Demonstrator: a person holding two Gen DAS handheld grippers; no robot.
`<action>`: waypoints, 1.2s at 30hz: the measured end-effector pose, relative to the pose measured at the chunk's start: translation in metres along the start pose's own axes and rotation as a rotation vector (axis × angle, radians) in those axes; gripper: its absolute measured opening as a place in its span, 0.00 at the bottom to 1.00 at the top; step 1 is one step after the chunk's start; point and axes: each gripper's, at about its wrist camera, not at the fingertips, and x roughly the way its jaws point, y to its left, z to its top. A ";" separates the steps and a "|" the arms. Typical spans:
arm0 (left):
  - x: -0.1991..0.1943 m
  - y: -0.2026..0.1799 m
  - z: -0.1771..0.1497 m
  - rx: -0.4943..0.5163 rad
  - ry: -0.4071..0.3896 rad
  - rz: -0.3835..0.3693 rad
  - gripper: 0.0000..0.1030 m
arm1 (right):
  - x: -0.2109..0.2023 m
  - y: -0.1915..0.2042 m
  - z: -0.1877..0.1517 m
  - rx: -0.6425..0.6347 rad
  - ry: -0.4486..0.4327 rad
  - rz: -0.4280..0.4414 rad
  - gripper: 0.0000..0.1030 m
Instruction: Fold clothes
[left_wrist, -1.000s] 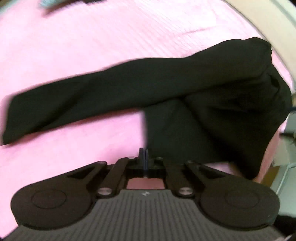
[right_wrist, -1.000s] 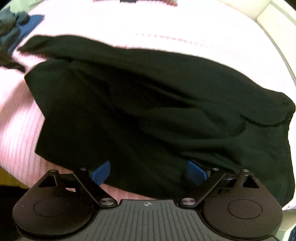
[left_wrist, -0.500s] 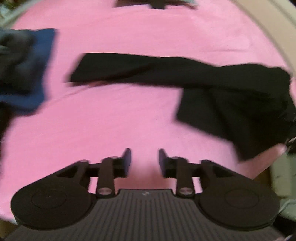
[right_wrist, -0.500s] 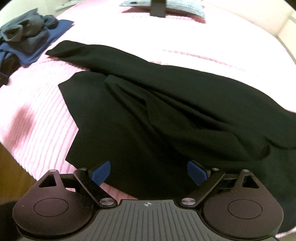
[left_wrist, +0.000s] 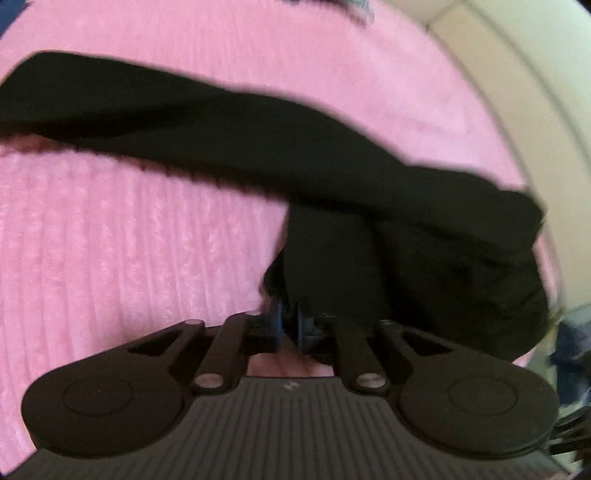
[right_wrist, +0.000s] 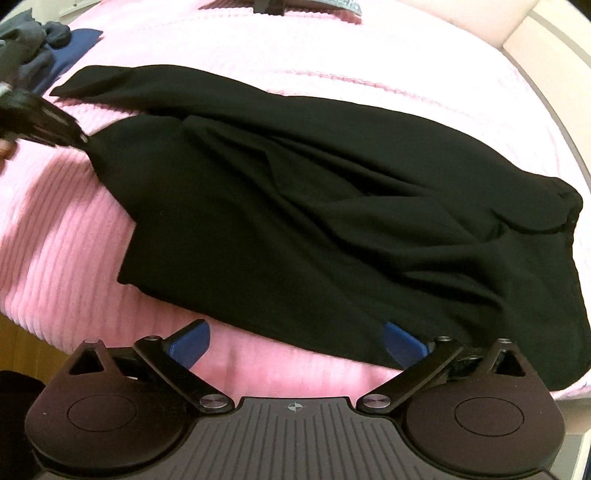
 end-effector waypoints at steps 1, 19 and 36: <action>-0.018 -0.001 -0.001 0.006 -0.030 -0.014 0.03 | -0.003 0.004 0.002 -0.001 -0.002 0.001 1.00; -0.174 0.104 -0.115 -0.025 0.144 0.505 0.09 | -0.001 0.097 0.046 -0.140 0.020 0.136 1.00; -0.133 -0.036 0.044 0.454 -0.001 0.386 0.38 | -0.057 -0.119 0.042 0.380 -0.102 -0.153 1.00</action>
